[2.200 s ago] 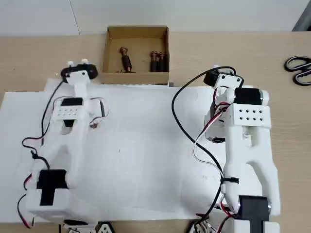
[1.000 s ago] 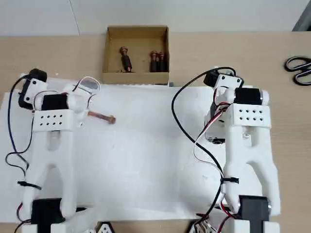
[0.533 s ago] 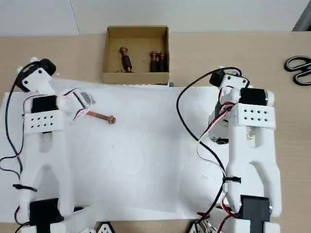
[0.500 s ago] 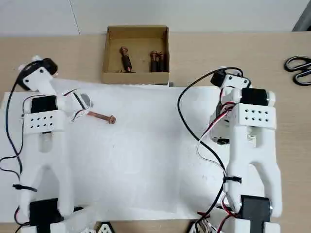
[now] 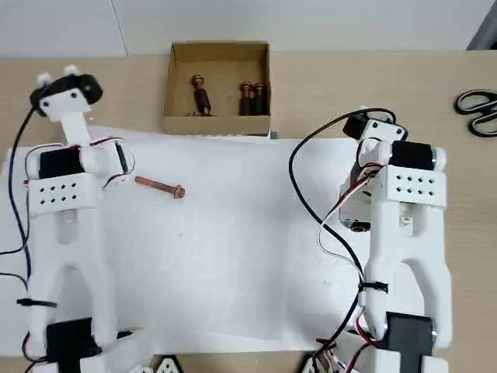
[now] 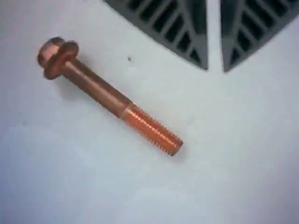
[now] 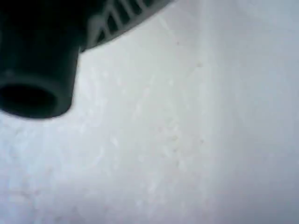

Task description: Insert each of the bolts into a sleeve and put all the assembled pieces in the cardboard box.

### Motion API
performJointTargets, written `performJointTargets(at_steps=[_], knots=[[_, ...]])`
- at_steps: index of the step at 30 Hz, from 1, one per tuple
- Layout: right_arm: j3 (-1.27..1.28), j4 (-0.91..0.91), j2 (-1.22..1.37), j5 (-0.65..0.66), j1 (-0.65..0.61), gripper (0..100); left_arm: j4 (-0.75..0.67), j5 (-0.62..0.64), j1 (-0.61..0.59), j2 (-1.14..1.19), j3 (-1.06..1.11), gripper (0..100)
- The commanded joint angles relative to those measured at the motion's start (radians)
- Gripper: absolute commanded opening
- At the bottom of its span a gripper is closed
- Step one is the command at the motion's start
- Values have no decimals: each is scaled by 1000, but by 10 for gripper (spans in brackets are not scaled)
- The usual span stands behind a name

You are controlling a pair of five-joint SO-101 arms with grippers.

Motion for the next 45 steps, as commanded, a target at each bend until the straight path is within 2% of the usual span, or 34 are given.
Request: performJointTargets(at_steps=[1, 4, 8, 12, 18, 21, 24, 30, 32, 38, 45], knots=[[-8, 7, -41, -3, 5, 3, -29, -307, 9, -34, -48, 5], [-11, 25, -45, -3, 5, 3, -91, -534, 66, -34, -41, 5], [-9, 47, -45, -3, 7, 3, -95, -967, 120, -34, -41, 5], [-9, 53, -45, -3, 7, 3, -95, -1200, 138, -32, -35, 5], [-9, 56, -47, -2, 5, 3, -98, -1585, 133, -34, 85, 5], [-9, 56, -47, -2, 5, 3, -98, -1720, 133, -34, 125, 5], [-9, 56, -47, -2, 5, 3, -100, -1792, 138, -34, 137, 5], [-9, 56, -47, -2, 5, 3, -117, -1857, 140, -34, 182, 5], [-11, 56, -47, -2, 5, 3, -158, -1858, 140, -34, 206, 13], [-12, 50, -45, -2, 5, 3, -359, -1861, 138, 3, 308, 118], [-11, 56, -45, -2, 5, 3, -493, -1901, 137, 138, 306, 123]])
